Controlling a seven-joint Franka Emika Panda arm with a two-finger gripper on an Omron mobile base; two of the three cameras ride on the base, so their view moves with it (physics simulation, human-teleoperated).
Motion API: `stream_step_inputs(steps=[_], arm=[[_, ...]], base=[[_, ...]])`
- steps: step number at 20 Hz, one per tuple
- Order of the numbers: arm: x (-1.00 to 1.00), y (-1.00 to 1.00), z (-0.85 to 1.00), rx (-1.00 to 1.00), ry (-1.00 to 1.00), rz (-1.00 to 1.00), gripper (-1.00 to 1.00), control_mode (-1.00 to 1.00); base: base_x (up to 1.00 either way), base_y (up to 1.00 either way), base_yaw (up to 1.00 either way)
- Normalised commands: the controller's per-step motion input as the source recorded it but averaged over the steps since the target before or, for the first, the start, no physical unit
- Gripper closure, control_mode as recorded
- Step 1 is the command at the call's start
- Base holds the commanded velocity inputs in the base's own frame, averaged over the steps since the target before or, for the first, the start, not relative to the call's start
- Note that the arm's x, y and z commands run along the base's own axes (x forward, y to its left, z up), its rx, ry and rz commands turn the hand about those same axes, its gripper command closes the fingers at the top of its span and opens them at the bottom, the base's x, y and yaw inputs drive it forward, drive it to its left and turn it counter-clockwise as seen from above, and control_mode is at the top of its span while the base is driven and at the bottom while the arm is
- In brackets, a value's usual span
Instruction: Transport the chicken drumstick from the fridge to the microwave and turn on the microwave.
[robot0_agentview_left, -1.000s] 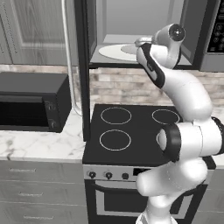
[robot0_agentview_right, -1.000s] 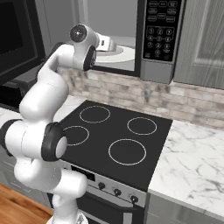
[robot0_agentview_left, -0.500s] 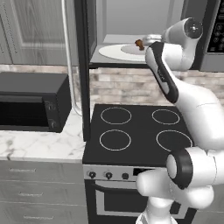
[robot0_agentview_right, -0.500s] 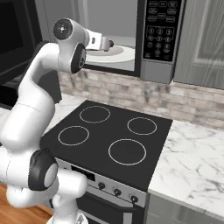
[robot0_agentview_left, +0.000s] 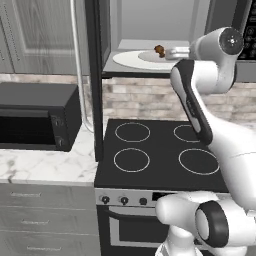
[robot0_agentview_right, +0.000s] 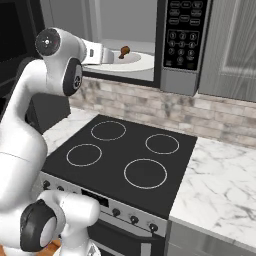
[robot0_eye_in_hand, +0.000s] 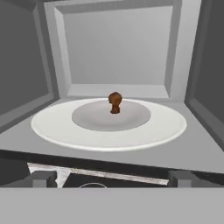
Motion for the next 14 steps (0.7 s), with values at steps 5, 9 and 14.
stream_step_inputs(steps=[5,9,14], arm=[[-0.71,0.21,0.13,0.00,0.00,0.00,-1.00,-1.00],[-0.72,0.33,0.11,0.00,0.00,0.00,-1.00,-1.00],[-0.57,0.28,0.12,-0.01,-0.05,0.00,-1.00,-1.00]], base=[[0.00,0.00,0.00],[0.00,0.00,0.00],[0.00,0.00,0.00]])
